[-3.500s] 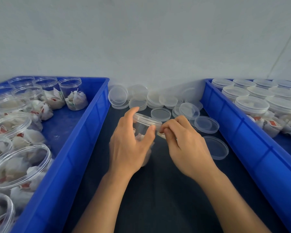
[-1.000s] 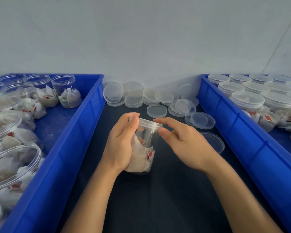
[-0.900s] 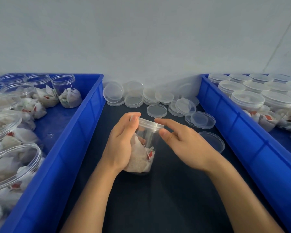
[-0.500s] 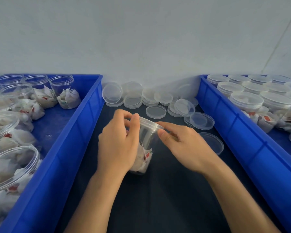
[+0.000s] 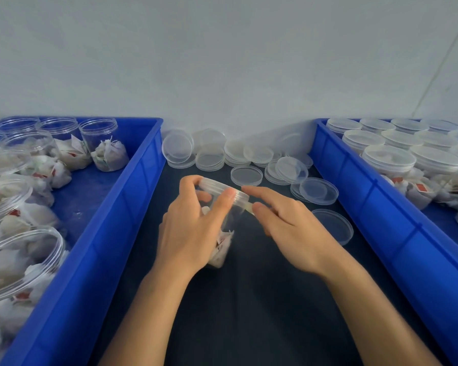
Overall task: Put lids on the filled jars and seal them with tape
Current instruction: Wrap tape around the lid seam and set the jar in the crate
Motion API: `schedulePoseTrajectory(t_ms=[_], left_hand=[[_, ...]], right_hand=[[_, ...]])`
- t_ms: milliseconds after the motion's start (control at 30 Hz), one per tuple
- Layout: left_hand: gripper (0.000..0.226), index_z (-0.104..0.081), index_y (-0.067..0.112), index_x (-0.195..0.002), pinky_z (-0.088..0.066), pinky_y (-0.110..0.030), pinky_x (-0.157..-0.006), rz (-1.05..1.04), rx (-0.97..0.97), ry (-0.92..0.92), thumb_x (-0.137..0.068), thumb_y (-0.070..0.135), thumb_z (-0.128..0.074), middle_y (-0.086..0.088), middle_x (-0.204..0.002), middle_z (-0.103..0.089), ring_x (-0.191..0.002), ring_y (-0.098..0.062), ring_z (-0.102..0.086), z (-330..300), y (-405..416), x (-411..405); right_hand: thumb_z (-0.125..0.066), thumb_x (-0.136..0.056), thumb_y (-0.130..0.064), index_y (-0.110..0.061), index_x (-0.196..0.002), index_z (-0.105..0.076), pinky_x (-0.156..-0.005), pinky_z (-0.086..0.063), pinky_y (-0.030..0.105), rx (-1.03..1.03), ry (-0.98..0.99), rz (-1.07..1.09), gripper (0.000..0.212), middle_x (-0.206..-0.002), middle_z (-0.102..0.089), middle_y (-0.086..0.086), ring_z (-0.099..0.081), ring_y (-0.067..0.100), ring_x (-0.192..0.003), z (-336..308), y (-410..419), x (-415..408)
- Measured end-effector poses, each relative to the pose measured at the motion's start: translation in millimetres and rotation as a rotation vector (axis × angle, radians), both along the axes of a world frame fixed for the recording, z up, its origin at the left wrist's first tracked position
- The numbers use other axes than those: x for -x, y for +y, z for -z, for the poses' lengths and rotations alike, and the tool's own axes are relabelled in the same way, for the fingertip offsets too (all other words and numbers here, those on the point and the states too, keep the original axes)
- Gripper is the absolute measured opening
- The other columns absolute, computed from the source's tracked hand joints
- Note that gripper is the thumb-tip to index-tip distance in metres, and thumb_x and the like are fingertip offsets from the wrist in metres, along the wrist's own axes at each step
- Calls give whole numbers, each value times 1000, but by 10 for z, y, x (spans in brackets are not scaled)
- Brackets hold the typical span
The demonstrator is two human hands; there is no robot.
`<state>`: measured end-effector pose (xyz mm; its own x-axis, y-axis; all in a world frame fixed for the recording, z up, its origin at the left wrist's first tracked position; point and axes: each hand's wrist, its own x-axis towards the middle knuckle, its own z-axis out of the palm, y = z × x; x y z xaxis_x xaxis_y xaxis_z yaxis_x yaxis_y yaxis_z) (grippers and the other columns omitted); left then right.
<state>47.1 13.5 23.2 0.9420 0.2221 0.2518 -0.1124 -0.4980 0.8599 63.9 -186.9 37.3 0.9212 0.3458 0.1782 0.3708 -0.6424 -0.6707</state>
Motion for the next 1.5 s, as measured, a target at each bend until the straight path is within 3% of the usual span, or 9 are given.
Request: schedulePoseTrajectory(t_ms=[133, 400, 600, 667, 833, 1000, 1100, 1267, 1500], left_hand=[[50, -50, 52, -114, -55, -49, -97, 28, 115, -23, -78, 86, -54, 32, -111, -67, -102, 2, -67, 7, -37, 0], [52, -57, 46, -115, -56, -54, -98, 81, 220, -19, -78, 83, -59, 21, -110, -73, -105, -5, -70, 10, -44, -3], [49, -62, 38, -114, -57, -41, -91, 201, 346, -20, -81, 74, -64, 15, -110, -74, -103, -7, -73, 11, -9, -9], [53, -62, 33, -117, -55, -36, -89, 244, 355, -4, -82, 72, -63, 13, -111, -74, -105, -8, -73, 17, 15, -22], [43, -60, 35, -116, -56, -38, -93, 261, 280, 45, -89, 68, -57, 15, -110, -72, -105, -6, -71, 37, 15, -39], [60, -55, 42, -125, -57, -35, -86, -31, -32, -102, -85, 85, -44, 22, -109, -66, -97, 7, -64, -1, -53, 5], [45, -48, 46, -115, -56, -38, -82, -77, -110, -120, -90, 82, -38, 24, -105, -63, -90, 3, -64, -14, -155, 47], [68, -33, 44, -133, -53, -39, -83, -19, -167, -46, -83, 89, -40, 24, -110, -61, -98, -6, -64, 8, -211, 48], [49, -51, 47, -112, -59, -50, -90, 39, 155, -11, -78, 83, -57, 22, -104, -72, -91, -2, -73, 26, -50, 0]], right_hand=[[-38, -110, -46, -58, -141, -46, -79, -52, 41, 45, -22, 18, 34, -74, -63, -14, -60, 10, -75, -15, -29, -1], [-37, -109, -52, -57, -143, -45, -76, -51, 38, 37, -7, 21, 34, -71, -62, -17, -60, 8, -74, -8, -46, -18], [-31, -109, -57, -49, -154, -38, -98, -51, 48, 85, 40, 14, 46, -107, -74, -5, -65, 15, -105, -15, -24, -3], [-32, -108, -57, -45, -153, -42, -98, -51, 48, 99, 63, 17, 47, -109, -72, -7, -64, 17, -109, -14, -30, 2], [-39, -109, -54, -44, -135, -57, -92, -54, 52, 34, 91, -5, 33, -105, -74, 3, -67, 19, -99, -21, -41, 10], [-36, -106, -59, -36, -114, -65, -85, -54, 48, 30, 67, 62, 37, -90, -71, -3, -65, 18, -89, -27, 12, 9], [-35, -106, -59, -36, -93, -59, -76, -51, 44, 60, 23, 104, 36, -77, -64, -5, -60, 17, -80, -17, 47, 18], [-32, -107, -62, -35, -116, -64, -82, -55, 48, 52, 28, 55, 43, -88, -70, -6, -64, 16, -85, -16, 44, 26], [-43, -110, -48, -47, -132, -60, -67, -47, 38, -123, 96, -31, 28, -70, -59, -8, -53, 6, -65, 30, -54, -23]])
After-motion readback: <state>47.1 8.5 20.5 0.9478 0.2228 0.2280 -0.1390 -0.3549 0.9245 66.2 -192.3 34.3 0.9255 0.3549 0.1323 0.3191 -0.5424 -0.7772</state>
